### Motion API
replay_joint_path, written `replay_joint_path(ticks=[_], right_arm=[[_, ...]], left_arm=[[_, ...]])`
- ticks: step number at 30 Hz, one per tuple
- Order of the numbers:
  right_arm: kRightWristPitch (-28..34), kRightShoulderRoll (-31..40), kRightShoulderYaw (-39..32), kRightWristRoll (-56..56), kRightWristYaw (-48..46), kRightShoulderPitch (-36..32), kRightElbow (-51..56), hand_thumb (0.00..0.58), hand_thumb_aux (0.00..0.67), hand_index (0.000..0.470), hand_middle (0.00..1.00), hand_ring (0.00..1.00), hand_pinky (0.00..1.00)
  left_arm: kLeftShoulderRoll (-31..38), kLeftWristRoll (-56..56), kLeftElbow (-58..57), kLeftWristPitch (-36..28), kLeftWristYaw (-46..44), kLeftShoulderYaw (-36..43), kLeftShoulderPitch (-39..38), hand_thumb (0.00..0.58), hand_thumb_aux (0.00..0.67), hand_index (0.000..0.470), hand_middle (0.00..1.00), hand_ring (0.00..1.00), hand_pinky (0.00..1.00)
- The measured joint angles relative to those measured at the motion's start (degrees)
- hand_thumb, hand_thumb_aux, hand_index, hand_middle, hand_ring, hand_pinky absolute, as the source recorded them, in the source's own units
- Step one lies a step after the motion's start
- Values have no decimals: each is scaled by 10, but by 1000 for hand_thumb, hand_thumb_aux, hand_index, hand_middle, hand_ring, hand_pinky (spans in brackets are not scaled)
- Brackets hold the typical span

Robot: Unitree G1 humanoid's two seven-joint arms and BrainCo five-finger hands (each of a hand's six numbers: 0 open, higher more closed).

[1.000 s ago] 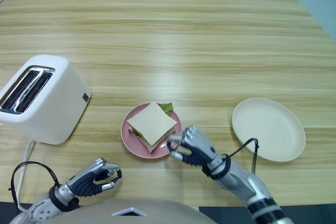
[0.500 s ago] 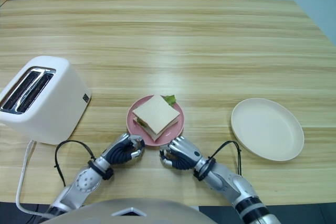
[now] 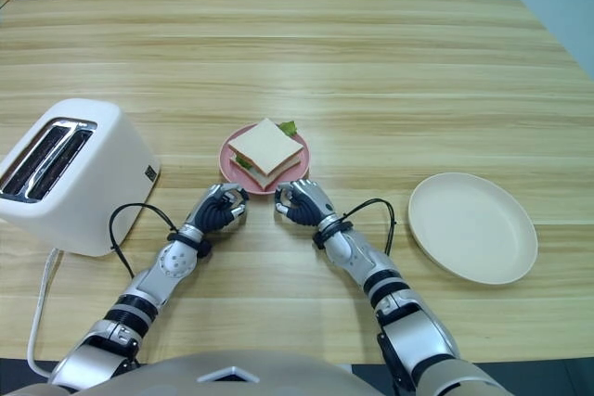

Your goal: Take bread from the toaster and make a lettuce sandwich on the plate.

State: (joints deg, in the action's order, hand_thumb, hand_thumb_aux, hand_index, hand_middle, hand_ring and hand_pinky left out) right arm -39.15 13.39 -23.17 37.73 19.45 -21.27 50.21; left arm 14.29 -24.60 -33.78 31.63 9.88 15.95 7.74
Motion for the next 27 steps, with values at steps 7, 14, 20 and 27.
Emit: replay_joint_path(ticks=[7,14,20,27], right_arm=[[-48,5,-4,-2,43,1,2,0,0,0,0,0,0],[-112,25,52,-23,130,133,-155,0,0,0,0,0,0],[-141,-10,106,-42,196,185,-234,0,0,0,0,0,0],[-147,-20,125,-32,206,209,-255,0,0,0,0,0,0]], left_arm=[[1,34,-6,56,-14,-7,-12,0,0,0,0,0,0],[17,205,120,242,-133,9,-123,0,0,0,0,0,0],[-62,252,172,279,-77,-61,-176,0,0,0,0,0,0],[-102,163,188,233,-27,-118,-190,0,0,0,0,0,0]])
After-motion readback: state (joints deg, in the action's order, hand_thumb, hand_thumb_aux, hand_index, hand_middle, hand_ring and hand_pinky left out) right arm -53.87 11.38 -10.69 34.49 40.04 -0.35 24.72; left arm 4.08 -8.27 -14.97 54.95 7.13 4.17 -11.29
